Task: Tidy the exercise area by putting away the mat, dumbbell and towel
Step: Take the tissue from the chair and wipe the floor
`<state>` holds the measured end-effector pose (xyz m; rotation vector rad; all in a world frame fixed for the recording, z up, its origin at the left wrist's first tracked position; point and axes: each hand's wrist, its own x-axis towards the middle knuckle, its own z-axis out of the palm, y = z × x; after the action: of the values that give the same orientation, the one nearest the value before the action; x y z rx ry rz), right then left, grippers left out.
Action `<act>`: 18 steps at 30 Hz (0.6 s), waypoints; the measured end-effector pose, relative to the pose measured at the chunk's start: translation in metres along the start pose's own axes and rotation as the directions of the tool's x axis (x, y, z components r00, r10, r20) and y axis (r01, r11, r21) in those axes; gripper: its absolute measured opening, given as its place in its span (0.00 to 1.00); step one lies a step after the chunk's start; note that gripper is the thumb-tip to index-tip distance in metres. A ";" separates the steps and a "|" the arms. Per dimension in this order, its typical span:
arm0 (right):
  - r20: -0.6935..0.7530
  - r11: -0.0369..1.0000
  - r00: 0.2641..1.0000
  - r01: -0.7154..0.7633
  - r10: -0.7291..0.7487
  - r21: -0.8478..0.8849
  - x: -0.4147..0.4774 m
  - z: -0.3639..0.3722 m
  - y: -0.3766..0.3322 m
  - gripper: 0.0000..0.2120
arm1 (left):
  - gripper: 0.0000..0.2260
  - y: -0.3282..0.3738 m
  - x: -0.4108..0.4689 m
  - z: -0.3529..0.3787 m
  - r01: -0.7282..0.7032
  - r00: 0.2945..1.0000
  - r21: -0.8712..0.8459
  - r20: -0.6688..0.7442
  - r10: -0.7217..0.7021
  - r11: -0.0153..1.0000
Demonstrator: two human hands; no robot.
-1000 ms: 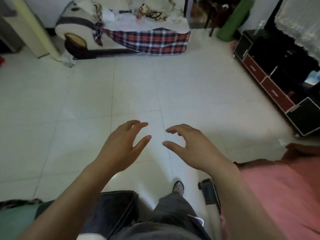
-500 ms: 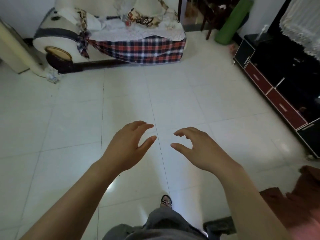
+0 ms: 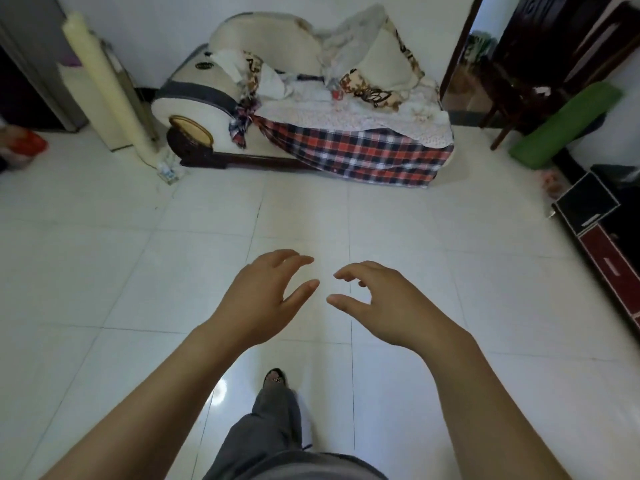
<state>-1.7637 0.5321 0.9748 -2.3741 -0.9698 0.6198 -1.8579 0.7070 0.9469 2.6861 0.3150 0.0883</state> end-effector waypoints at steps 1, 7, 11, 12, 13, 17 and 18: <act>-0.008 1.000 1.000 0.000 -0.001 -0.001 0.025 -0.006 -0.005 0.21 | 0.30 -0.015 0.022 -0.009 -0.009 1.000 0.008 -0.007 0.009 1.000; -0.059 1.000 0.998 -0.003 0.003 -0.001 0.164 -0.048 -0.035 0.21 | 0.21 -0.083 0.150 -0.070 -0.041 0.999 0.039 -0.032 0.043 0.998; -0.082 0.999 0.997 -0.007 0.010 0.046 0.231 -0.066 -0.036 0.20 | 0.21 -0.107 0.224 -0.082 -0.067 0.998 0.020 -0.008 0.067 0.998; -0.080 0.998 0.997 -0.018 0.023 0.055 0.245 -0.071 -0.031 0.20 | 0.21 -0.111 0.241 -0.082 -0.073 0.997 0.018 0.007 0.073 0.997; -0.075 0.998 0.996 -0.032 0.037 0.061 0.255 -0.074 -0.025 0.20 | 0.21 -0.115 0.256 -0.083 -0.078 0.997 0.020 0.016 0.078 0.997; -0.091 0.991 0.991 -0.091 0.100 0.096 0.320 -0.096 0.010 0.20 | 0.22 -0.129 0.339 -0.078 -0.116 0.993 0.024 0.034 0.115 0.993; -0.100 0.989 0.989 -0.102 0.112 0.104 0.338 -0.104 0.019 0.20 | 0.22 -0.130 0.364 -0.075 -0.132 0.990 0.023 0.045 0.131 0.991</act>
<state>-1.4770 0.7397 0.9693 -2.3572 -0.7527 0.5617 -1.5392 0.9372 0.9640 2.7279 0.1267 0.0656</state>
